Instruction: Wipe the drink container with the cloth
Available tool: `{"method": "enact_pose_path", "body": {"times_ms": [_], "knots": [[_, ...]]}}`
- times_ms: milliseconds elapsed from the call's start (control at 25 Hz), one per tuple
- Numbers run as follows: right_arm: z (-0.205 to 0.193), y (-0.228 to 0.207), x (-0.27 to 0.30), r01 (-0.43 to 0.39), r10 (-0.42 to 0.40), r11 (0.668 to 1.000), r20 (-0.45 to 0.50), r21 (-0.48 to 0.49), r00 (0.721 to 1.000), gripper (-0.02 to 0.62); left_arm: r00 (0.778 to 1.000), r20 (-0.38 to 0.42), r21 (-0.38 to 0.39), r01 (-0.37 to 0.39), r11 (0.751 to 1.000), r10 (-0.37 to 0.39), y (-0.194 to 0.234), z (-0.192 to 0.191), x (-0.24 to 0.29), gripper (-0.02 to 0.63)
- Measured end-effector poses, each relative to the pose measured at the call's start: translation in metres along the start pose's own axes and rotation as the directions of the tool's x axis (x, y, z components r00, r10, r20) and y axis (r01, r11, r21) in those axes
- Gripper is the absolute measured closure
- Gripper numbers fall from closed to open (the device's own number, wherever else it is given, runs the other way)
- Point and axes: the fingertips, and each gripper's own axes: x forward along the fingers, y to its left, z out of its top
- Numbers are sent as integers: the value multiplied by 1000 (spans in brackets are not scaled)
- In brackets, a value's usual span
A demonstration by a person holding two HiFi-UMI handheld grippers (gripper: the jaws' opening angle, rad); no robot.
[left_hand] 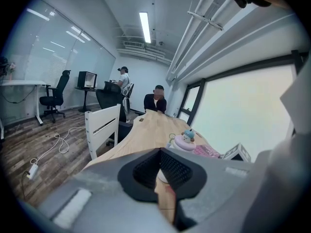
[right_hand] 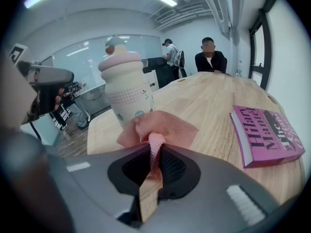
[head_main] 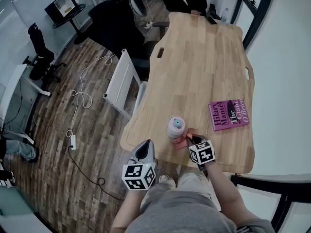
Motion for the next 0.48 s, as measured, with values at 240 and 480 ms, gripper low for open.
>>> {"method": "enact_pose_path", "body": {"times_ms": [240,480], "knots": [[15,18,-36,22,-25,999,101,32,995,569,1000,-1,16,25,1000,-25,-2,-4,-16,601],[31,43,-72,45,-52,998,209,40,977,569,999,13,29,45,999,-46,-6,-7,-34,601]]}}
